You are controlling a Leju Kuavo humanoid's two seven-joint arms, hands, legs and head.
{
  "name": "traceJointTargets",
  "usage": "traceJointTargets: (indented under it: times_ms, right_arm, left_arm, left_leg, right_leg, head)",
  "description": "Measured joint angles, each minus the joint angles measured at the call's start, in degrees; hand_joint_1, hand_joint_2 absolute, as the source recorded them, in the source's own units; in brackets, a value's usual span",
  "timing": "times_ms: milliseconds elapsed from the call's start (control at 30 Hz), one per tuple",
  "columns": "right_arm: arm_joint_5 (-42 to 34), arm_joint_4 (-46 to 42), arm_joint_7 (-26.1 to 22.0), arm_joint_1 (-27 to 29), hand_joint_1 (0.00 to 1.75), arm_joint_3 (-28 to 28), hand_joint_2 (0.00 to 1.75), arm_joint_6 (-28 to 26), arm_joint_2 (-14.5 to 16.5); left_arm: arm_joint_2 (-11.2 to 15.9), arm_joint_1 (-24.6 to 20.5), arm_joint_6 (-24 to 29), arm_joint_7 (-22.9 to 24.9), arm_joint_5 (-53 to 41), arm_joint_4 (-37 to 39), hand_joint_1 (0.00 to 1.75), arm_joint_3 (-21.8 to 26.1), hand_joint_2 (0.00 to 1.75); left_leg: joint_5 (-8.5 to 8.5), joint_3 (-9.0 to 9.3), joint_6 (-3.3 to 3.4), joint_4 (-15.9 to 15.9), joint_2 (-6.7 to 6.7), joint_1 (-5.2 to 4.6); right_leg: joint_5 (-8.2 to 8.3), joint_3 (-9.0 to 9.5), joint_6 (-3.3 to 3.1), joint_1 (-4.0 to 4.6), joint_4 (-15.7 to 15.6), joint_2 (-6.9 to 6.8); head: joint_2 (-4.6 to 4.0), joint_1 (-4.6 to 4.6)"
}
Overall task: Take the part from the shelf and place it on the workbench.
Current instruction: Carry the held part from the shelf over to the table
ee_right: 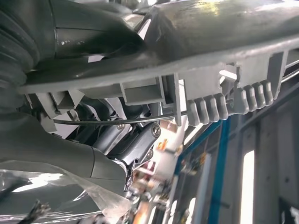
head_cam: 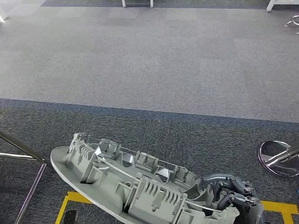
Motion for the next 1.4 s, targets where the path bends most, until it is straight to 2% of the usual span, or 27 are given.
traceJointTargets:
  times_ms: [67,100,133,167,200,267,333,400,433,467,533,567,633,700,767,833,900,933,967,1000,1067,1133,1200,1233,1300,1333,1400]
  right_arm:
    - [-0.25,0.19,-0.01,-0.86,1.75,0.03,1.75,0.85,0.0]
    - [-0.32,0.31,-0.01,-1.16,1.75,0.04,1.75,1.15,0.0]
    - [-0.35,0.44,-0.01,-1.4,1.75,0.07,1.75,1.32,0.0]
    - [-0.36,0.56,-0.01,-1.63,1.75,0.12,1.75,1.43,0.0]
    - [-0.31,0.69,-0.01,-1.91,1.75,0.17,1.75,1.52,0.0]
    - [-0.1,0.9,-0.05,-2.21,1.75,0.27,1.75,1.73,0.0]
    - [0.1,1.1,-0.09,-2.24,1.75,0.31,1.75,1.98,0.0]
    - [0.26,1.37,-0.06,-2.22,1.75,0.34,1.75,2.25,0.0]
    - [0.36,1.49,-0.04,-2.22,1.75,0.34,1.75,2.34,0.0]
    - [0.44,1.6,-0.02,-2.22,1.75,0.34,1.75,2.38,0.0]
    - [0.52,1.7,-0.01,-2.25,1.75,0.35,1.75,2.39,0.0]
    - [0.53,1.74,-0.02,-2.27,1.75,0.38,1.75,2.39,0.0]
    - [0.53,1.79,-0.03,-2.32,1.75,0.42,1.75,2.41,0.0]
    - [0.53,1.81,-0.01,-2.39,1.75,0.44,1.75,2.44,0.0]
    - [0.53,1.81,-0.02,-2.46,1.75,0.46,1.75,2.47,0.0]
    - [0.57,1.8,-0.03,-2.45,1.75,0.47,1.75,2.56,0.0]
    - [0.78,1.81,-0.02,-2.42,1.75,0.47,1.75,2.64,0.0]
    - [0.91,1.82,-0.01,-2.43,1.75,0.47,1.75,2.64,0.0]
    - [1.0,1.82,0.0,-2.44,1.75,0.47,1.75,2.64,0.0]
    - [1.07,1.82,0.0,-2.46,1.75,0.47,1.75,2.64,0.0]
    - [1.12,1.82,-0.01,-2.47,1.75,0.47,1.75,2.64,0.0]
    - [1.18,1.82,-0.01,-2.53,1.75,0.47,1.75,2.67,0.0]
    - [1.38,1.82,-0.01,-2.66,1.75,0.48,1.75,2.75,0.0]
    - [1.59,1.82,0.0,-2.76,1.75,0.48,1.75,2.79,-0.04]
    - [2.02,1.81,0.0,-2.74,1.75,0.49,1.75,2.77,-0.24]
    - [2.18,1.81,0.0,-2.61,1.75,0.5,1.75,2.71,-0.41]
    - [2.45,1.81,0.01,-2.27,1.75,0.5,1.75,2.63,-0.8]
  left_arm:
    - [0.13,-0.07,-0.25,0.61,-0.56,0.0,0.0,0.01,1.75]
    - [0.2,-0.13,-0.24,0.76,-0.79,0.0,0.0,0.01,1.75]
    - [0.3,-0.14,-0.24,0.86,-0.89,0.0,0.0,0.01,1.75]
    - [0.4,-0.07,-0.23,0.99,-0.91,-0.01,0.0,0.01,1.75]
    - [0.48,0.06,-0.22,1.21,-0.91,-0.01,0.0,0.01,1.75]
    - [0.63,0.18,-0.09,1.77,-0.92,-0.01,0.0,0.02,1.75]
    - [0.71,0.11,0.09,2.05,-0.89,0.0,0.0,0.05,1.75]
    - [0.73,0.14,0.29,2.02,-0.82,0.0,0.0,0.15,1.75]
    - [0.73,0.19,0.46,1.95,-0.78,0.0,0.0,0.25,1.75]
    - [0.73,0.22,0.69,1.87,-0.72,0.0,0.0,0.35,1.75]
    - [0.73,0.21,1.26,1.76,-0.45,0.0,0.0,0.62,1.75]
    - [0.73,0.18,1.49,1.74,-0.31,0.0,0.0,0.79,1.75]
    - [0.74,0.25,1.74,1.73,-0.09,0.0,0.0,1.18,1.75]
    - [0.82,0.55,1.8,1.72,0.15,0.0,0.0,1.54,1.75]
    - [0.86,0.72,1.7,1.65,0.34,0.0,0.0,1.89,1.75]
    - [0.8,0.65,1.25,1.46,0.38,0.0,0.0,2.18,1.75]
    - [0.75,0.67,0.65,1.27,0.37,0.0,0.0,2.32,1.75]
    - [0.74,0.74,0.43,1.23,0.41,0.0,0.0,2.39,1.75]
    - [0.74,0.82,0.26,1.21,0.46,0.0,0.0,2.5,1.75]
    - [0.76,0.87,0.12,1.2,0.54,0.0,0.0,2.62,1.75]
    - [0.8,0.82,-0.01,1.15,0.68,0.0,0.0,2.8,1.75]
    - [0.81,0.69,-0.04,1.07,0.73,0.0,0.0,2.85,1.75]
    - [0.86,0.72,-0.03,1.04,0.73,0.0,0.0,2.89,1.75]
    - [0.84,0.78,-0.02,1.03,0.68,0.0,0.0,2.9,1.75]
    - [0.81,0.65,0.06,1.03,0.48,0.0,0.0,2.92,1.75]
    - [0.75,0.52,0.12,1.03,0.38,0.0,0.0,2.92,1.75]
    - [0.63,0.34,0.2,1.03,0.26,0.0,0.0,2.93,1.75]
  left_leg:
    - [2.36,3.45,0.52,-6.91,3.01,-0.62]
    - [2.59,4.18,0.85,-8.57,3.97,-0.98]
    - [2.3,4.23,1.17,-9.01,4.1,-1.34]
    - [2.35,4.22,1.57,-9.22,3.29,-1.42]
    - [2.44,4.4,1.94,-9.56,2.57,-1.42]
    - [2.74,4.95,2.86,-10.23,1.13,-1.19]
    - [2.85,5.14,3.48,-10.38,-0.32,-1.08]
    - [2.77,5.2,3.67,-10.33,-2.03,-1.16]
    - [2.71,5.28,3.68,-10.29,-2.92,-1.19]
    - [2.63,5.39,3.61,-10.2,-3.81,-1.16]
    - [2.29,5.55,3.21,-9.84,-5.52,-1.14]
    - [2.08,5.45,2.91,-9.54,-6.29,-1.13]
    - [1.97,5.06,2.19,-9.26,-7.51,-0.99]
    - [2.04,4.79,1.51,-9.29,-8.23,-0.69]
    - [0.71,3.92,0.89,-7.33,-6.2,-0.74]
    - [-2.56,1.0,0.34,-1.16,-2.92,-0.69]
    - [-5.04,-2.42,-0.06,5.52,-1.72,-0.34]
    - [-4.87,-3.03,-0.17,6.56,-1.52,-0.21]
    - [-3.58,-2.49,-0.21,5.3,-1.31,-0.12]
    - [-1.54,-0.88,-0.15,2.02,-0.8,-0.09]
    - [1.7,2.97,0.29,-5.73,1.42,-0.41]
    - [2.28,4.55,0.95,-9.04,2.65,-0.93]
    - [2.17,4.57,1.66,-9.3,1.62,-1.12]
    - [2.24,4.76,1.98,-9.6,1.04,-1.04]
    - [2.47,5.21,2.75,-10.19,-0.11,-0.73]
    - [2.47,5.26,3.03,-10.25,-0.7,-0.72]
    - [2.38,5.29,3.36,-10.21,-2.09,-0.79]
  right_leg:
    - [-0.42,0.43,0.56,0.2,0.03,-1.06]
    - [-0.62,0.57,0.9,0.29,0.03,-1.62]
    - [-0.79,0.73,1.25,0.33,-0.05,-2.25]
    - [-0.95,1.0,1.62,0.24,-0.18,-2.91]
    - [-1.25,1.22,1.94,0.08,-0.15,-2.78]
    - [-2.95,0.51,2.27,-0.21,2.14,-0.15]
    - [-6.18,-3.12,2.21,-0.31,9.15,3.11]
    - [-7.85,-7.27,2.24,-0.24,15.77,3.96]
    - [-7.04,-8.2,2.24,-0.21,16.38,4.05]
    - [-5.1,-7.94,2.2,-0.22,14.61,4.19]
    - [-0.58,-5.21,2.12,-0.39,7.07,5.86]
    - [0.69,-3.74,2.06,-0.51,3.81,6.94]
    - [1.01,-2.32,1.75,-0.45,1.06,8.14]
    - [1.18,-1.98,1.11,-0.31,0.7,7.04]
    - [1.27,-1.52,0.42,-0.39,0.24,5.63]
    - [1.1,-1.16,-0.1,-0.29,0.02,4.01]
    - [0.83,-1.02,-0.27,-0.13,0.02,2.38]
    - [0.68,-0.91,-0.25,-0.1,0.02,1.63]
    - [0.51,-0.73,-0.17,-0.09,0.02,0.92]
    - [0.32,-0.46,-0.05,-0.08,0.02,0.26]
    - [-0.17,0.13,0.37,0.07,0.05,-0.93]
    - [-0.56,0.52,1.02,0.25,0.03,-1.96]
    - [-0.86,0.95,1.76,0.16,-0.14,-2.73]
    - [-1.21,1.0,2.07,0.02,0.05,-2.12]
    - [-3.35,-0.51,2.42,-0.19,3.42,0.91]
    - [-5.02,-2.32,2.45,-0.23,6.91,2.58]
    - [-7.61,-6.53,2.53,-0.19,14.39,3.87]
  head:
    - [0.0,0.02]
    - [0.0,0.05]
    - [0.0,0.08]
    - [0.0,0.08]
    - [0.0,0.12]
    - [0.0,0.29]
    - [0.0,0.55]
    - [0.0,0.64]
    - [0.0,0.64]
    - [0.0,0.66]
    - [0.0,0.66]
    - [0.0,0.62]
    - [0.0,0.59]
    - [0.0,0.6]
    - [0.0,0.39]
    - [0.0,0.15]
    - [0.0,0.13]
    - [0.0,0.12]
    - [0.0,0.11]
    - [0.0,0.09]
    - [0.0,0.1]
    - [0.0,0.17]
    - [0.0,0.21]
    - [0.0,0.27]
    - [0.0,0.54]
    - [0.0,0.74]
    - [0.0,0.96]
